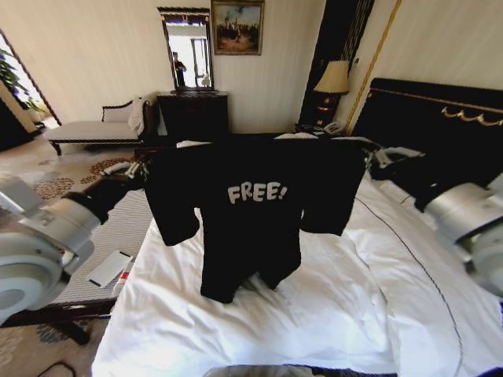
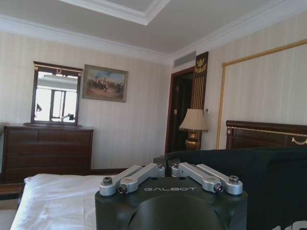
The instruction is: Fold the clothes on the bed.
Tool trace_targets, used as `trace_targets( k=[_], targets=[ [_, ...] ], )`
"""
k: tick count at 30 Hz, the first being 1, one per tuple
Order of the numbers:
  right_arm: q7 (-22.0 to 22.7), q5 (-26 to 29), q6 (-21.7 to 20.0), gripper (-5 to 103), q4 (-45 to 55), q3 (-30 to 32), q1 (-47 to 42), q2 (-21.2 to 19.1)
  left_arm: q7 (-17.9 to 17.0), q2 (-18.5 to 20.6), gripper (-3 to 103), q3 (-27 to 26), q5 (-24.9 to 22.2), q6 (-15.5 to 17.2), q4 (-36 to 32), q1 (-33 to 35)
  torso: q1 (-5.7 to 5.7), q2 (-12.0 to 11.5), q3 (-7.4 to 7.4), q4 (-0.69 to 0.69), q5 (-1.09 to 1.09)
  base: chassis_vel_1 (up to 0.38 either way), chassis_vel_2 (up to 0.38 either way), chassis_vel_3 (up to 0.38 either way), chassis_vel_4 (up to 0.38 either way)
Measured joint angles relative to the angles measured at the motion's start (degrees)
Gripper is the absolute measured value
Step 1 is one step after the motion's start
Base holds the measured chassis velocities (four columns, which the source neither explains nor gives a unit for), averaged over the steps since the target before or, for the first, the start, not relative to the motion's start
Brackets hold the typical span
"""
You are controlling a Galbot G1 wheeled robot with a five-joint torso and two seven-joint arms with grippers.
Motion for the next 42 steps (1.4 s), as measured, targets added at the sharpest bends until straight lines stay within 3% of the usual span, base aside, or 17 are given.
trace_targets(
  k=[3, 5, 7, 9, 10, 12, 14, 20, 24, 29, 36, 38, 42],
  targets=[
    [-2.5, -5.6, 3.1, 0, -4.6, -9.3, 4.5, 2.0, 0.9, -2.9, 1, 8.8, 6.7, -0.4, 1.5, -4.2, 0.0, 0.0, 0.0, 0.0, -0.01, 0.0, 0.0, 0.0, 0.0],
    [-2.9, -6.5, 3.7, 0, -5.7, -11.9, 5.9, 2.5, 1.0, -3.6, 1, 10.7, 7.9, -0.5, 2.2, -4.9, 0.0, 0.0, 0.0, 0.01, -0.01, 0.0, 0.0, 0.0, 0.0],
    [-4.8, -9.3, 6.4, 0, -9.9, -22.5, 12.6, 4.3, 1.8, -5.9, 1, 18.3, 12.3, -0.8, 5.6, -8.2, 0.01, 0.0, 0.01, 0.04, -0.03, 0.0, 0.0, 0.0, 0.0],
    [-6.1, -10.7, 8.2, 0, -13.6, -29.4, 17.5, 5.4, 2.0, -7.4, 1, 23.7, 15.4, -1.0, 9.0, -11.3, 0.01, 0.0, 0.01, 0.04, -0.01, 0.0, 0.0, 0.0, 0.0],
    [-6.1, -10.7, 8.2, 0, -13.6, -29.4, 17.5, 5.4, 2.0, -7.4, 1, 23.7, 15.4, -1.0, 9.0, -11.3, 0.01, 0.0, 0.01, 0.04, -0.01, 0.0, 0.0, 0.0, 0.0],
    [-6.9, -11.6, 10.1, 0, -18.8, -39.2, 23.6, 7.2, 2.3, -9.7, 1, 29.7, 18.6, -1.3, 14.9, -15.6, 0.01, 0.0, 0.01, 0.02, -0.02, 0.0, 0.0, 0.0, 0.0],
    [-7.2, -12.3, 11.2, 0, -22.9, -44.8, 27.4, 8.7, 2.6, -11.5, 1, 33.9, 20.6, -1.6, 20.0, -18.8, 0.01, 0.0, 0.01, 0.04, -0.02, 0.0, 0.0, 0.0, 0.0],
    [-7.6, -14.3, 13.2, 0, -31.2, -52.1, 32.3, 11.1, 3.0, -15.5, 1, 42.6, 22.4, -2.0, 28.6, -25.7, 0.02, 0.0, 0.02, 0.02, -0.03, 0.0, 0.0, 0.0, 0.0],
    [-7.9, -16.0, 15.0, 0, -38.9, -58.2, 37.4, 13.9, 3.8, -19.8, 1, 50.0, 25.3, -3.0, 38.4, -33.0, 0.01, 0.0, 0.01, 0.0, -0.02, 0.0, 0.0, 0.0, 0.0],
    [-8.0, -17.3, 16.8, 0, -47.3, -64.0, 42.2, 17.5, 4.7, -24.5, 1, 54.5, 27.1, -3.9, 48.0, -39.4, 0.01, 0.0, 0.01, 0.05, -0.03, 0.0, 0.0, 0.0, 0.0],
    [-8.7, -18.9, 19.1, 0, -58.8, -70.3, 47.7, 22.4, 6.2, -32.0, 1, 58.6, 29.3, -4.8, 59.8, -47.1, 0.01, 0.0, 0.01, 0.01, -0.02, 0.0, 0.0, 0.0, 0.0],
    [-9.7, -20.0, 20.6, 0, -64.8, -72.7, 50.4, 25.0, 7.5, -35.5, 1, 60.5, 30.6, -5.5, 67.8, -51.6, 0.01, 0.0, 0.01, -0.01, 0.0, 0.0, 0.0, 0.0, 0.0],
    [-10.3, -20.5, 21.5, 0, -69.7, -74.3, 52.8, 27.2, 8.9, -38.2, 1, 61.5, 31.6, -6.1, 74.7, -54.9, 0.02, 0.0, 0.02, 0.02, -0.01, 0.0, 0.0, 0.0, 0.0]
  ],
)
